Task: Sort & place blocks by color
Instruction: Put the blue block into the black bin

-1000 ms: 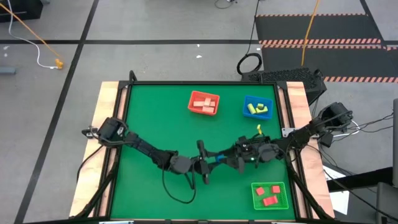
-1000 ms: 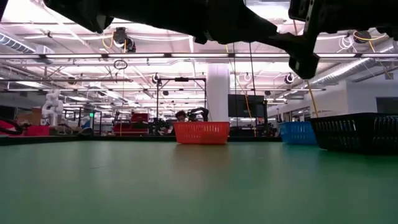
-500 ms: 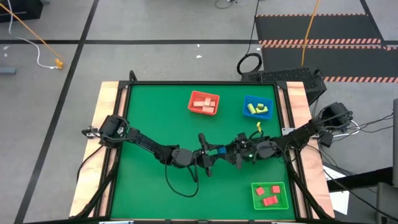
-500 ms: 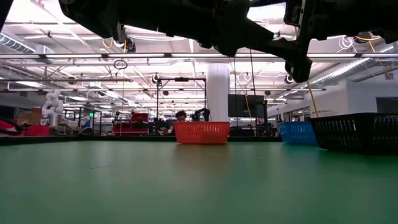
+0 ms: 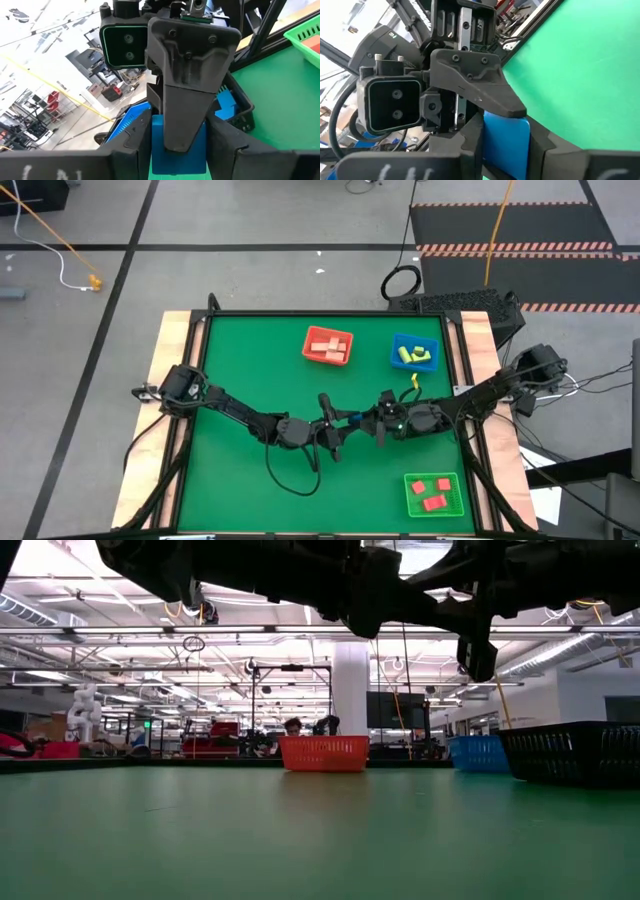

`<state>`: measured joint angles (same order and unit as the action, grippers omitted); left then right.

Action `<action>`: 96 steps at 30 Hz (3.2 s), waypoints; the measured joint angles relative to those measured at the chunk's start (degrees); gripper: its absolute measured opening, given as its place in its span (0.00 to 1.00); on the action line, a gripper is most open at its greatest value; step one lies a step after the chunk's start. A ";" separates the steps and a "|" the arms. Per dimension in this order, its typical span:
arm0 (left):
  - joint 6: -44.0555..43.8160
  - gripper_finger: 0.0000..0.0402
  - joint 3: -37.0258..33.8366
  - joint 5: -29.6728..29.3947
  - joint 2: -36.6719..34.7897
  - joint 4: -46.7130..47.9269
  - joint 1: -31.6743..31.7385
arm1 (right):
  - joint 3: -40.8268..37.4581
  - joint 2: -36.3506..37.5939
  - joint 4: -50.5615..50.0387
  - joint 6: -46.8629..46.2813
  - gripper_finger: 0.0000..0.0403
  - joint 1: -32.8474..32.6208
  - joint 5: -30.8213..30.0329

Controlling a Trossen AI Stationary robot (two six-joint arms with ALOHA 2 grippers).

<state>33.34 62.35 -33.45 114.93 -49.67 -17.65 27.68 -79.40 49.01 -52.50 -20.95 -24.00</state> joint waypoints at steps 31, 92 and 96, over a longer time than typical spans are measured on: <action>-23.01 0.83 0.00 -11.65 -11.67 14.03 -10.30 | 0.11 22.96 -45.25 3.23 0.17 5.85 6.33; -83.04 0.33 -16.64 -8.43 -79.42 107.77 -12.09 | -16.56 39.30 -53.85 26.41 0.17 5.05 27.13; -78.52 0.32 -23.00 -8.39 -82.10 99.01 -12.09 | -17.26 41.22 -53.51 26.58 0.17 5.09 27.02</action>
<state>-45.17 39.35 -41.83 32.84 49.35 -29.74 10.43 -38.17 -4.49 -25.91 -15.86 3.03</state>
